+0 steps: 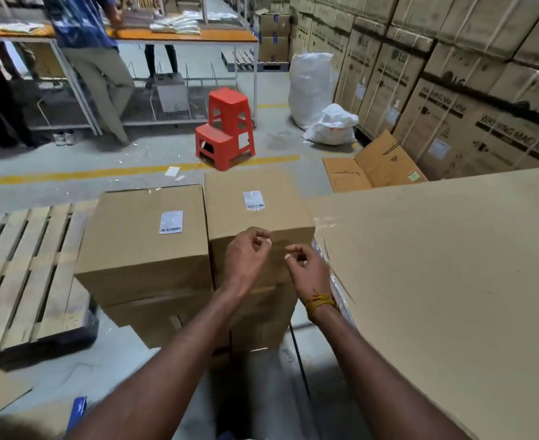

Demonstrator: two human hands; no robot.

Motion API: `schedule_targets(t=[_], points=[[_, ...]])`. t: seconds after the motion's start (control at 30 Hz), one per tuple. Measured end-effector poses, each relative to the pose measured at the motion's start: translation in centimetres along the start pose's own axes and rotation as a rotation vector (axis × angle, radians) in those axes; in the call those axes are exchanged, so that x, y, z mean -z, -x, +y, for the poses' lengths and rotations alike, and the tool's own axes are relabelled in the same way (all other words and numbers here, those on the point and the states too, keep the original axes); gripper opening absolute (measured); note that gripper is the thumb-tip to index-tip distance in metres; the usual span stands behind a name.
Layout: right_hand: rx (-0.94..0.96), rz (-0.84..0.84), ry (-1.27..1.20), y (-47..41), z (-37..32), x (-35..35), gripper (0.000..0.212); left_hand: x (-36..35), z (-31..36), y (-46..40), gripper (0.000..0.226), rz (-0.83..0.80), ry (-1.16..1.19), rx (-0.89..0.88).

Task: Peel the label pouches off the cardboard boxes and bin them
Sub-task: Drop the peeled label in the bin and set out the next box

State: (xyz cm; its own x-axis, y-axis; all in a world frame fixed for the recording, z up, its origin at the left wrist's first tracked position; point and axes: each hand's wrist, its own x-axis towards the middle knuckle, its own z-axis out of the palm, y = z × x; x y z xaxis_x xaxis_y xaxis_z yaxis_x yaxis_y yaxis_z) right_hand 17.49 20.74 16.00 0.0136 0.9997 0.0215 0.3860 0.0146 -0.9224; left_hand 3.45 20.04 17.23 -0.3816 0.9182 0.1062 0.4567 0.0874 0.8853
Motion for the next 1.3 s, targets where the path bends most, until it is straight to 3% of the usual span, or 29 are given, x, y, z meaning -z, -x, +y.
schedule_targets(t=[0.27,0.4,0.57,0.9,1.07,1.3], points=[[0.098,0.046,0.259,-9.4,-2.5,-5.4,0.018,1.0,-2.4,-10.1,0.022,0.003,-0.183,-0.035],[0.154,0.101,0.530,-12.8,-2.4,-6.8,0.022,1.3,-4.0,-13.6,0.026,0.050,-0.426,-0.051],[0.102,0.156,0.734,-15.8,-1.8,-7.7,0.027,1.8,-6.4,-15.9,0.032,-0.007,-0.562,-0.050],[-0.114,0.043,0.775,-17.5,-2.1,-7.6,0.046,1.8,-6.5,-17.1,0.036,-0.024,-0.532,0.003],[-0.116,0.054,0.780,-16.9,-1.8,-7.3,0.049,1.7,-6.2,-15.7,0.047,-0.045,-0.488,0.101],[-0.135,0.087,0.715,-16.3,-1.2,-6.1,0.050,1.2,-6.1,-14.8,0.045,-0.034,-0.396,0.046]])
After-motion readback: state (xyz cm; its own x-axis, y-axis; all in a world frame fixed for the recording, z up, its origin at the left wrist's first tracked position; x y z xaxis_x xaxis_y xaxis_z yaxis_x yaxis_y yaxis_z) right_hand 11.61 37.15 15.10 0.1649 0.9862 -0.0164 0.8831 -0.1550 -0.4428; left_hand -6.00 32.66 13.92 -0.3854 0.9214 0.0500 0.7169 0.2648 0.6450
